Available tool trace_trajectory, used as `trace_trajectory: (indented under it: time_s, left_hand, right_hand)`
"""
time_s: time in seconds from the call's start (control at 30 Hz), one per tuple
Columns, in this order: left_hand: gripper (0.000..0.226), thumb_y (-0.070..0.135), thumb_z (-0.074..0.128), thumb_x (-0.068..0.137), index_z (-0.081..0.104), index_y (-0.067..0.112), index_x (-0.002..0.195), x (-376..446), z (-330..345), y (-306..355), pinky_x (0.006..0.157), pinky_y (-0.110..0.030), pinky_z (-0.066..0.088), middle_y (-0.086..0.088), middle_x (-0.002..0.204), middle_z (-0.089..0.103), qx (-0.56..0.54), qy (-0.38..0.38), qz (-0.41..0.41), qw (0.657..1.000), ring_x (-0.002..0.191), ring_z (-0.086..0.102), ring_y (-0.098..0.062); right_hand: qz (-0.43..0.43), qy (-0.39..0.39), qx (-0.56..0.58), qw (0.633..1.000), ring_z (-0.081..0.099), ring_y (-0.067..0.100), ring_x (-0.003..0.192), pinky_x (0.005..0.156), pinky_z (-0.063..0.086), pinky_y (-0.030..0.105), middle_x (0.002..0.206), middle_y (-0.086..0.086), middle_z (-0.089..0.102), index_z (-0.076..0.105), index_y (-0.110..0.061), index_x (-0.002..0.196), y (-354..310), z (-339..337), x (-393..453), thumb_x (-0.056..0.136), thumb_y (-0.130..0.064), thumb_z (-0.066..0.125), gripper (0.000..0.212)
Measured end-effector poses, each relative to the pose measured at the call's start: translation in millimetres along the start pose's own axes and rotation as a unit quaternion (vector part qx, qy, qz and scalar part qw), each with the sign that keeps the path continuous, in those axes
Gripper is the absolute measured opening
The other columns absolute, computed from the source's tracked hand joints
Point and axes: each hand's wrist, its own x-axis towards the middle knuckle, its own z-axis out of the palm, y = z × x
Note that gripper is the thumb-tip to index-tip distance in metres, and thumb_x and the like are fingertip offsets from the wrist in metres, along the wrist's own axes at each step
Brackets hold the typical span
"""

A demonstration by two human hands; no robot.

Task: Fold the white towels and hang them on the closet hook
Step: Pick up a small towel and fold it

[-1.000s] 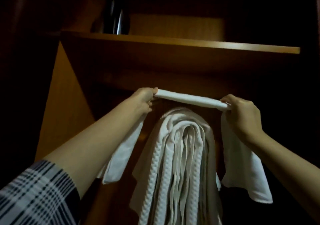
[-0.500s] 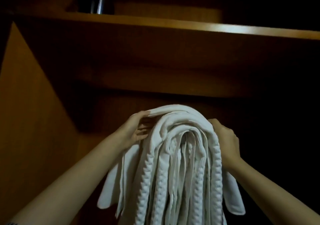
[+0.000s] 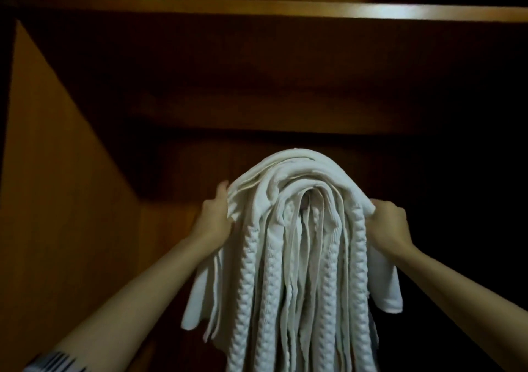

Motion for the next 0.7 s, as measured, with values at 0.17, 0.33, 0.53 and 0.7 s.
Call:
trace_trajectory:
  time_s: [0.17,0.33,0.53,0.7]
  left_hand:
    - [0.051,-0.002,0.047,0.089,0.045,0.013,0.138,-17.4,3.9,-17.8,0.078,-0.025,0.045,-0.017,0.111,0.066,0.007,-0.017,0.08,0.997,0.097,0.064,-0.033]
    - [0.057,-0.014,0.047,0.081,0.054,0.011,0.131,-34.4,12.4,-26.3,0.071,-0.014,0.038,-0.014,0.109,0.068,-0.057,0.0,0.082,0.995,0.097,0.065,-0.029]
    - [0.084,0.013,0.072,0.079,0.025,0.016,0.148,-55.1,20.2,-44.4,0.107,-0.036,0.037,-0.005,0.147,0.04,-0.055,-0.096,0.004,0.994,0.132,0.042,-0.026]
    - [0.085,0.018,0.078,0.072,0.033,0.018,0.145,-77.3,23.4,-43.1,0.094,-0.027,0.039,-0.004,0.142,0.046,-0.137,-0.07,-0.066,0.986,0.126,0.047,-0.023]
  right_hand:
    - [-0.03,0.052,-0.031,0.998,0.055,0.02,0.058,0.049,0.034,0.023,0.065,0.004,0.059,0.058,-0.015,0.079,0.4,-7.9,8.0,0.085,-0.014,0.062,0.007]
    - [-0.104,0.017,-0.125,0.987,0.05,0.021,0.056,0.05,0.033,0.028,0.059,-0.003,0.051,0.035,-0.029,0.062,-1.3,-9.7,7.1,0.087,-0.015,0.058,0.036]
    - [-0.018,-0.003,-0.012,1.0,0.059,0.024,0.071,0.051,0.038,0.026,0.077,0.004,0.061,0.055,-0.02,0.086,21.4,-2.7,-10.6,0.082,-0.012,0.064,0.013]
    - [0.055,-0.073,0.089,0.992,0.049,-0.001,0.068,0.052,0.036,0.017,0.077,-0.015,0.053,0.053,-0.026,0.097,37.8,7.0,-32.0,0.078,-0.032,0.07,0.026]
